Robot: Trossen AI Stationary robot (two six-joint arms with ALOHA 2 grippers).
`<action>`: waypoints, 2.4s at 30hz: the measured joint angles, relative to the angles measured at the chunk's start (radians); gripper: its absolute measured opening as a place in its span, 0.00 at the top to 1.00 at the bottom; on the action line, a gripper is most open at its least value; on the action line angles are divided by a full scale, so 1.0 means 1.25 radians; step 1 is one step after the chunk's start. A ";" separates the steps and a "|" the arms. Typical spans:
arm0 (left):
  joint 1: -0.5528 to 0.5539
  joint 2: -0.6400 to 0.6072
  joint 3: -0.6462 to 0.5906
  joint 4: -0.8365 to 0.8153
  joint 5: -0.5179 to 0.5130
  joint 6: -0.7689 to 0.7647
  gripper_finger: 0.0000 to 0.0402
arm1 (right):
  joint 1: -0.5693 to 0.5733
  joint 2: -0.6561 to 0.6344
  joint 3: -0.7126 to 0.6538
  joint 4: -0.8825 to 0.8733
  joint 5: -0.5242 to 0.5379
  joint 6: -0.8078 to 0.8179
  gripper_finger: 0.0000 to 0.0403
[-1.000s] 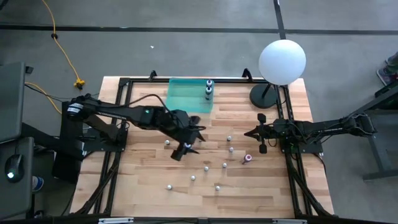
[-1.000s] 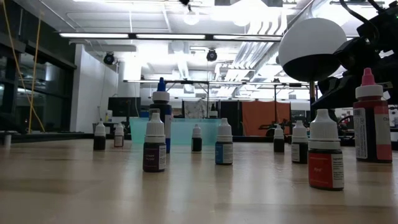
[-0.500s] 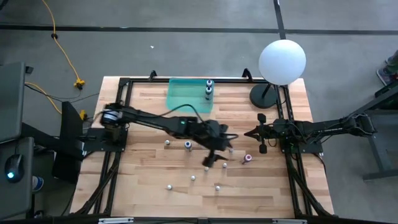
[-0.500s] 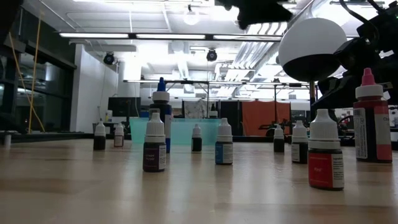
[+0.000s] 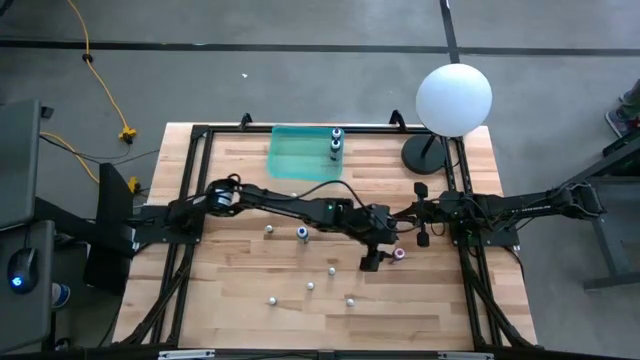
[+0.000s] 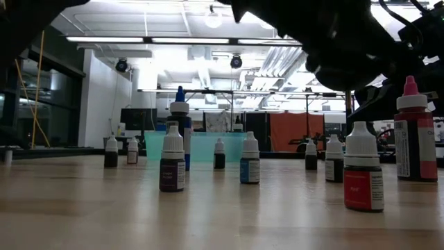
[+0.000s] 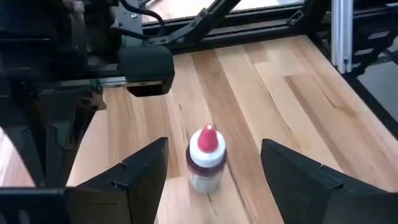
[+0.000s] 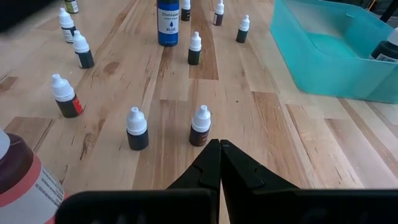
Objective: Pick & Place food coloring
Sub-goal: Put the big pink food coloring bottle into the blue transparent bin
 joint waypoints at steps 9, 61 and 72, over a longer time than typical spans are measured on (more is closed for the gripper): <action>0.001 0.045 0.000 0.014 -0.049 0.002 0.38 | 0.000 0.000 0.000 0.001 0.000 0.000 1.00; -0.005 0.109 -0.001 0.167 0.010 -0.026 0.41 | 0.000 0.000 0.000 0.002 0.000 0.000 1.00; -0.005 0.109 -0.001 0.165 0.015 -0.027 0.63 | 0.000 0.000 0.000 0.002 0.000 0.000 1.00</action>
